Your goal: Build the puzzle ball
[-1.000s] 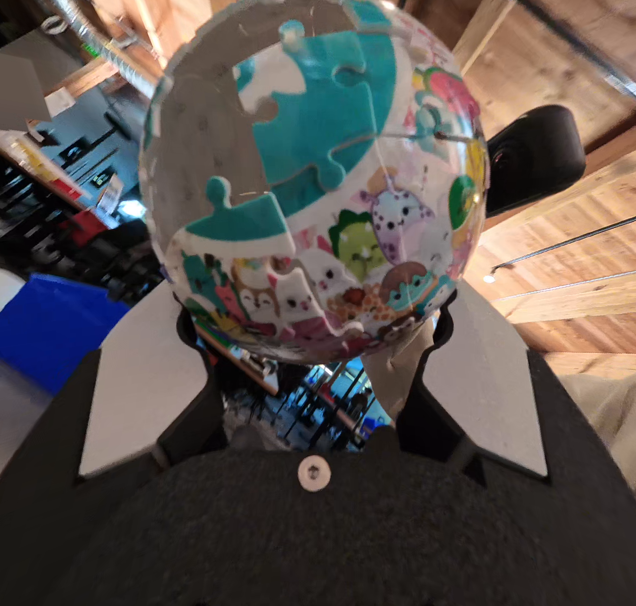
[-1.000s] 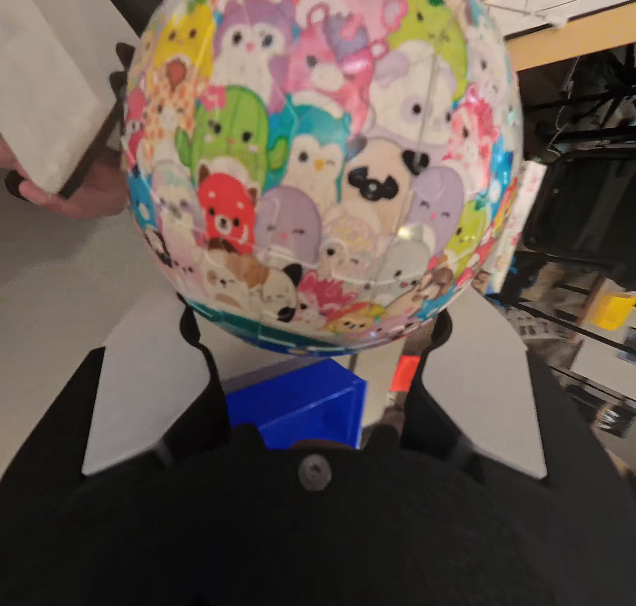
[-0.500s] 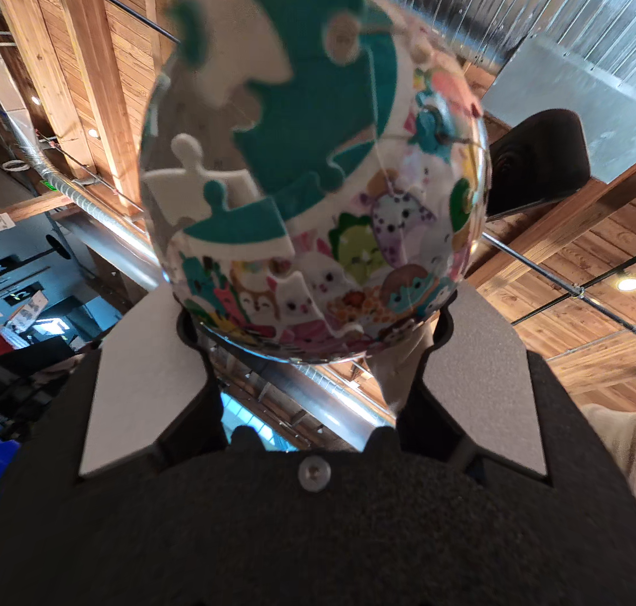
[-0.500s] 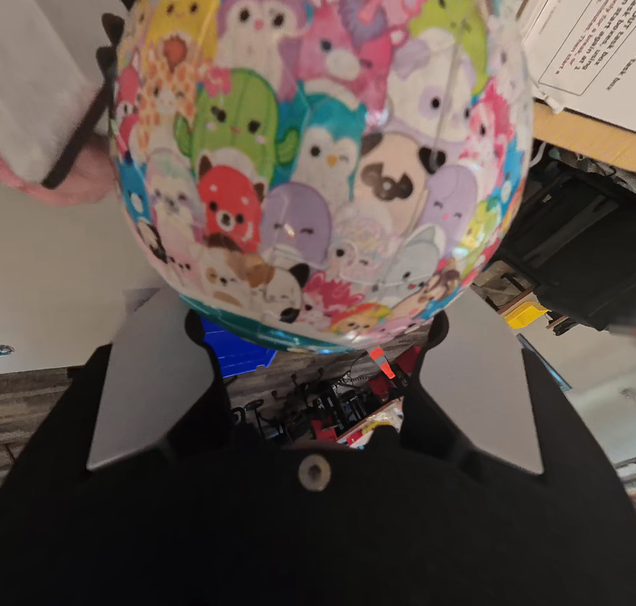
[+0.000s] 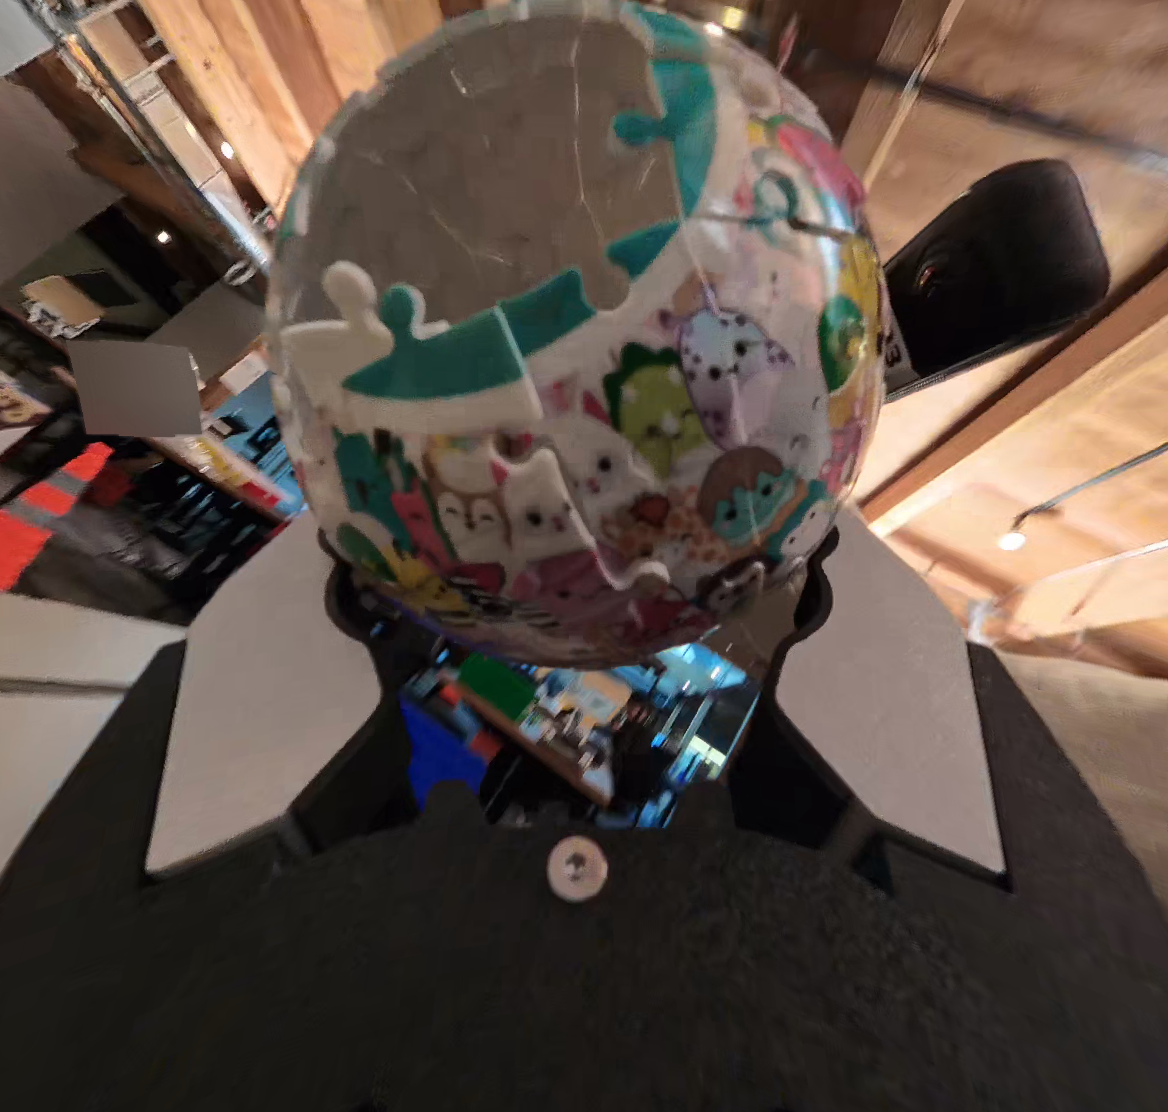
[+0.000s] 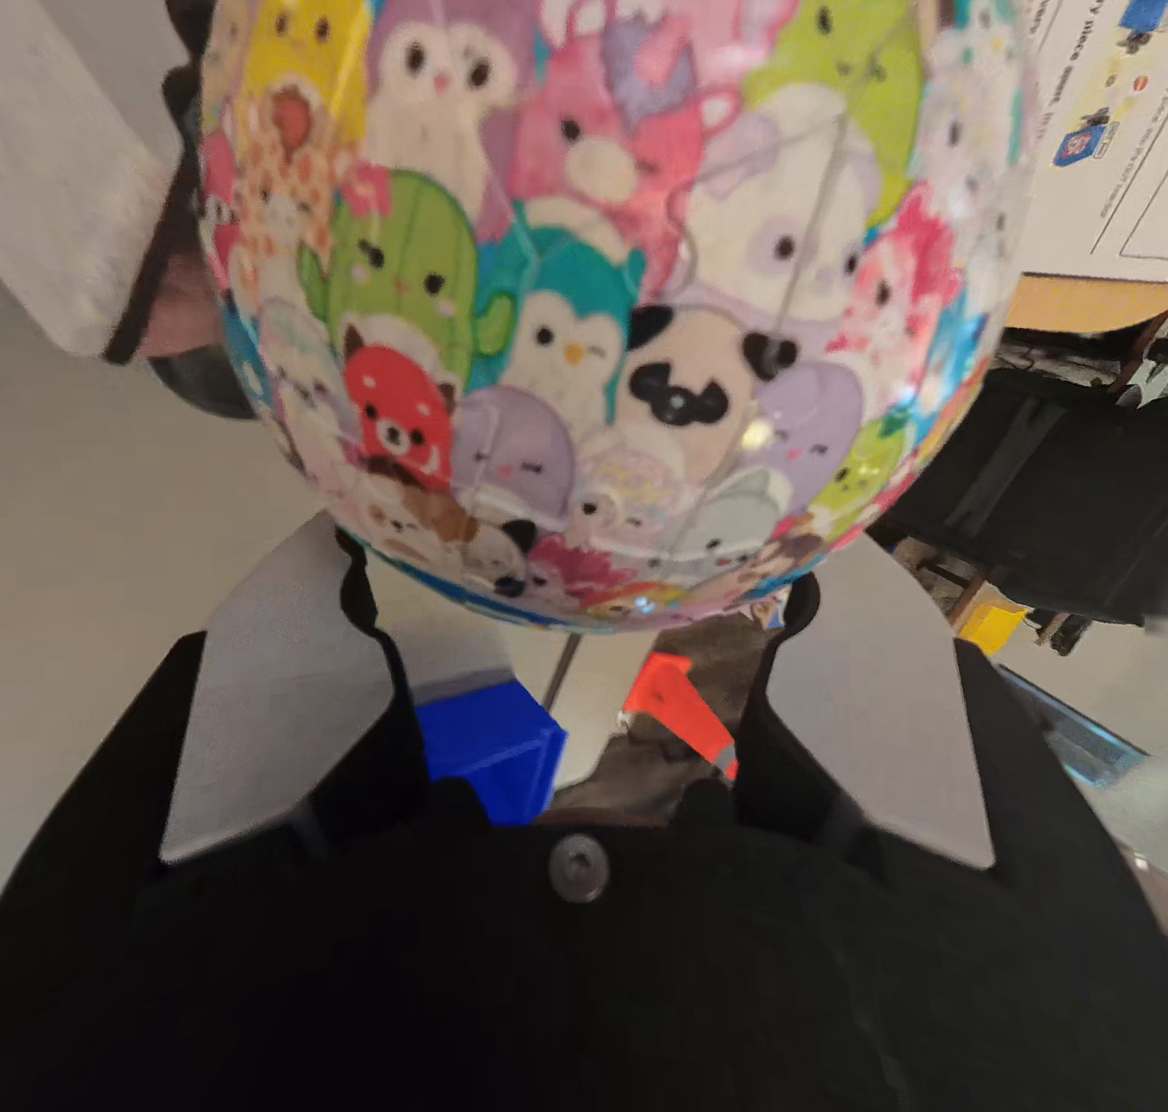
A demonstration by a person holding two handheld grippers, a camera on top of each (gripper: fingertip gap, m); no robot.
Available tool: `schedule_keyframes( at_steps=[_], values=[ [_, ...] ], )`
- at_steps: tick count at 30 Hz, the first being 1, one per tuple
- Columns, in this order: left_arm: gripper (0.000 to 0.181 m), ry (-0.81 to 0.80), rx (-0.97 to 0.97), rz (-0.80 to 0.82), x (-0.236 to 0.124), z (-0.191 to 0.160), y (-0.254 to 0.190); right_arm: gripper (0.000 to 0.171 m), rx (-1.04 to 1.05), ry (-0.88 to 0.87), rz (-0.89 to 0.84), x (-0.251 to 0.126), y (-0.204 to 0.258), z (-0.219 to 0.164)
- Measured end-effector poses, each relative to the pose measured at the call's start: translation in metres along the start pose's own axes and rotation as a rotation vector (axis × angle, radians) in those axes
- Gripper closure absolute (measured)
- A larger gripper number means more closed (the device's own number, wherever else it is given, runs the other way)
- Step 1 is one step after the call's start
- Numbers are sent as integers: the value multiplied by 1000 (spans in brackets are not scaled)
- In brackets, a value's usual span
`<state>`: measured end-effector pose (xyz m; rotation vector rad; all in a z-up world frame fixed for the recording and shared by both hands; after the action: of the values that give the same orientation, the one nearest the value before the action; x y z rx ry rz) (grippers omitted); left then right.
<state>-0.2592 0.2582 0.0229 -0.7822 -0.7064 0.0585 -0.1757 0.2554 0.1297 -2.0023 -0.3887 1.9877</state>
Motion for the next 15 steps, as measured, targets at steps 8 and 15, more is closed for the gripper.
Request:
schedule_keyframes(
  at_steps=[8, 15],
  values=[
    [47, 413, 233, 275, -43, -39, 19, 44, 198, -293, -22, 84, 67, -31],
    [47, 634, 325, 514, -85, -89, 30, 48, 272, -481, 23, 161, 132, -44]
  ],
)
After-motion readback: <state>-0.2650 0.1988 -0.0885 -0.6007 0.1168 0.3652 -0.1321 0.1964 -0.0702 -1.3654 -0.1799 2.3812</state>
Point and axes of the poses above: each gripper's, where its closed fingertips meet, x out along the fingers, z out of its top, y = z × x across the jaws, the point moved 8 cm from there along -x, back along the fingers, and after that the axes turned 10 degrees about z, right-handed, at the moved point
